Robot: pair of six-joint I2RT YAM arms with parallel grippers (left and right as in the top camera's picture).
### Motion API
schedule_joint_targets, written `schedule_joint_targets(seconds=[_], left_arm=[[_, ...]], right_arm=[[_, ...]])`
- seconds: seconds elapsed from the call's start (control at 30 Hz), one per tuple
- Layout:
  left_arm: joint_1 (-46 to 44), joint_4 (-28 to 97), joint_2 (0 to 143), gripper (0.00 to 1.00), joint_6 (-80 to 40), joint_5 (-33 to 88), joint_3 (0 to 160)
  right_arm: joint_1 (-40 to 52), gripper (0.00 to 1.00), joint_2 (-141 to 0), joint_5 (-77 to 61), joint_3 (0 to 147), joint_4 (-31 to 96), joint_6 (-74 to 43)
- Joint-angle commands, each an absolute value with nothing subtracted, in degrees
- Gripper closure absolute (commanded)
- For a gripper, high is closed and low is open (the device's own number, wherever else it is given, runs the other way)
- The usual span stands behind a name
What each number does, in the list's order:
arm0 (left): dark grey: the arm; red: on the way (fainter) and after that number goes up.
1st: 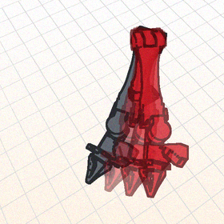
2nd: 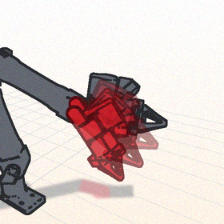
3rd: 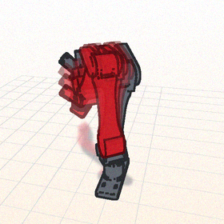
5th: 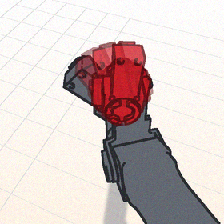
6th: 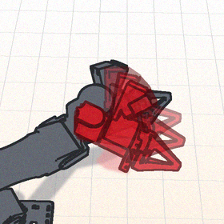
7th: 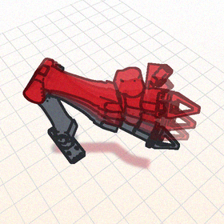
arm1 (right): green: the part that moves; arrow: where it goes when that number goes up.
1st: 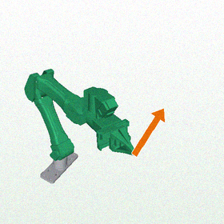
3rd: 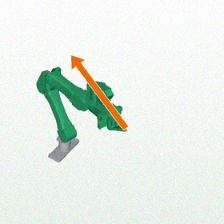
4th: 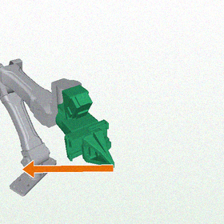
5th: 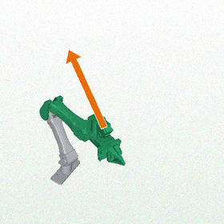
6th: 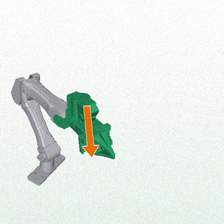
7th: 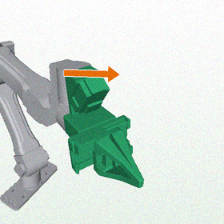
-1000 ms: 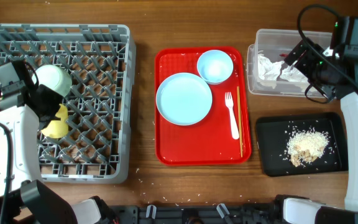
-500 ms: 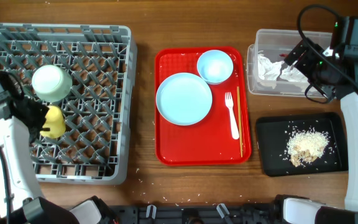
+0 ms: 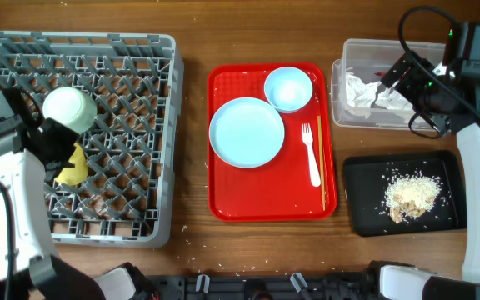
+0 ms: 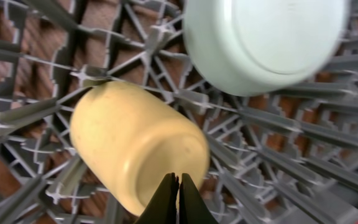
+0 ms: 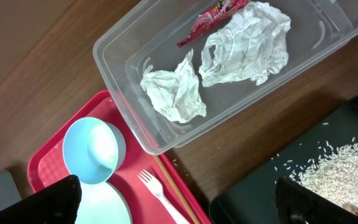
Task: Sort waste into correct bins and load items into the dishwasher rack
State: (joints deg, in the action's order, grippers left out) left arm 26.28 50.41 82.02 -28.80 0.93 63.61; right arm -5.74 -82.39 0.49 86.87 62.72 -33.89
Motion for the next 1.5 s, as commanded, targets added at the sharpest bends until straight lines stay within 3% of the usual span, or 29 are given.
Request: schedule_joint_targets(seconds=[0.0, 0.4, 0.6, 0.7, 0.77, 0.8, 0.87, 0.9, 1.03, 1.17, 1.37, 1.47], left_arm=[[26.2, 50.6, 83.4, 0.96, -30.1, -4.7, 63.9], [30.5, 52.4, 81.2, 0.96, -33.5, -9.6, 63.9], [30.7, 47.9, 67.9, 0.96, -30.1, 11.1, 63.9], [24.1, 43.9, 59.9, 0.96, -30.0, 15.2, 63.9], [17.7, 40.7, 58.8, 0.87, -30.1, 15.2, 63.9], [13.4, 38.9, 59.4, 0.76, -30.0, 15.2, 63.9], [4.3, 36.2, 61.8, 0.30, -27.8, 15.6, 63.9], [0.3, 36.0, 63.3, 0.13, -27.4, 15.6, 64.1], [-13.6, 45.3, 74.3, 0.08, -21.6, 15.4, 74.9], [-22.9, 61.3, 92.1, 0.07, -7.4, 13.9, 95.7], [-29.2, 45.4, 103.5, 0.06, -6.2, 8.0, 96.2], [-30.9, 38.3, 108.2, 0.13, -6.2, 8.1, 96.2]], right_arm=[[-5.8, 0.00, -82.7, 1.4, 87.6, 62.6, -34.7], [-5.8, 0.00, -82.7, 1.4, 87.6, 62.6, -34.7], [-5.8, 0.00, -82.7, 1.4, 87.7, 62.6, -34.7], [-5.8, 0.00, -82.7, 1.4, 87.7, 62.6, -34.7], [-5.8, 0.00, -82.7, 1.4, 87.6, 62.6, -34.7], [-5.8, 0.00, -82.7, 1.4, 87.6, 62.6, -34.7], [-5.8, 0.00, -82.7, 1.4, 87.6, 62.6, -34.7], [-5.8, 0.00, -82.7, 1.4, 87.7, 62.6, -34.7], [-5.8, 0.01, -82.7, 1.4, 87.6, 62.6, -34.7], [-5.8, 0.00, -82.7, 1.4, 87.6, 62.6, -34.7], [-5.8, 0.00, -82.7, 1.4, 87.7, 62.6, -34.7], [-5.8, 0.00, -82.7, 1.4, 87.7, 62.6, -34.7]])
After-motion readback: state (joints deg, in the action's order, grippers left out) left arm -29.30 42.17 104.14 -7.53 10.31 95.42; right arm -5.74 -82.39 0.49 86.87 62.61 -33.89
